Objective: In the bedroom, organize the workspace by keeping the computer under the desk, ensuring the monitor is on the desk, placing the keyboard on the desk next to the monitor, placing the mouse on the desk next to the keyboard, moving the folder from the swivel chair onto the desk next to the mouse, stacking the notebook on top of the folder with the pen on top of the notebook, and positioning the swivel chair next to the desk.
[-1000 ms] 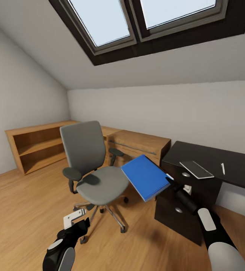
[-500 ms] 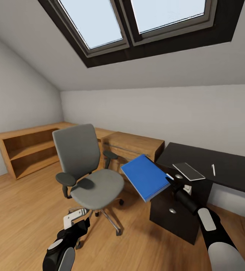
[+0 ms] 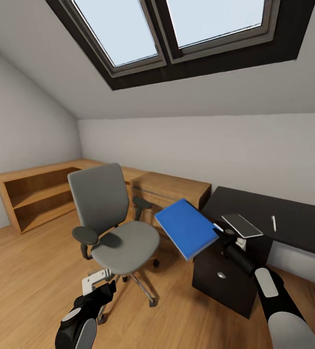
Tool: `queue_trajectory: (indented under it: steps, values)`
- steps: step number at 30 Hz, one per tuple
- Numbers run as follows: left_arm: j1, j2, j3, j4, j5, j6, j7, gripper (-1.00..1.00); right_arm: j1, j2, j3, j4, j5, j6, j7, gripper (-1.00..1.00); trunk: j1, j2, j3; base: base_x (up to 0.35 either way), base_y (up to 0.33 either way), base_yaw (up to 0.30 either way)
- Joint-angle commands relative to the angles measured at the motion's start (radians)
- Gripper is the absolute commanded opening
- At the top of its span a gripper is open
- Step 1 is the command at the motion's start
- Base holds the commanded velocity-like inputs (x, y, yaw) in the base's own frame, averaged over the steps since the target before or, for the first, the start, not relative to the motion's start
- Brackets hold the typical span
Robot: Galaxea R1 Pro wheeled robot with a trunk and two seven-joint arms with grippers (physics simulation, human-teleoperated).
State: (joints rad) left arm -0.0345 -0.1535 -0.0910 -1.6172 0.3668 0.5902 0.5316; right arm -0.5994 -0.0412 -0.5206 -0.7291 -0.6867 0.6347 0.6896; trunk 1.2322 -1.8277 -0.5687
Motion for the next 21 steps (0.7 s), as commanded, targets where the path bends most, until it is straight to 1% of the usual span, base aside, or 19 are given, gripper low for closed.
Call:
queue_trajectory:
  steps: [1,14,19,21]
  values:
    - [-0.001,0.0,-0.001,-0.001,0.011,0.001,0.01,1.0,-0.001,0.0,-0.002,0.001,-0.002,0.007,0.002,-1.0,-0.004,0.007,0.002,0.0,0.0,0.0]
    - [-0.001,0.0,-0.001,-0.001,0.011,0.001,0.01,1.0,-0.001,0.0,-0.002,0.0,-0.002,0.008,0.002,-1.0,-0.054,0.098,0.043,0.0,0.0,0.0]
    - [-0.001,0.0,-0.001,-0.001,0.011,0.002,0.01,1.0,-0.001,0.0,-0.003,-0.031,-0.002,0.013,0.002,-1.0,-0.073,0.133,0.058,0.0,0.0,-0.003]
    - [-0.001,0.0,-0.001,-0.001,0.011,0.002,0.01,1.0,-0.001,0.001,-0.004,-0.045,-0.004,0.025,0.002,-1.0,-0.081,0.147,0.065,0.0,0.0,-0.142]
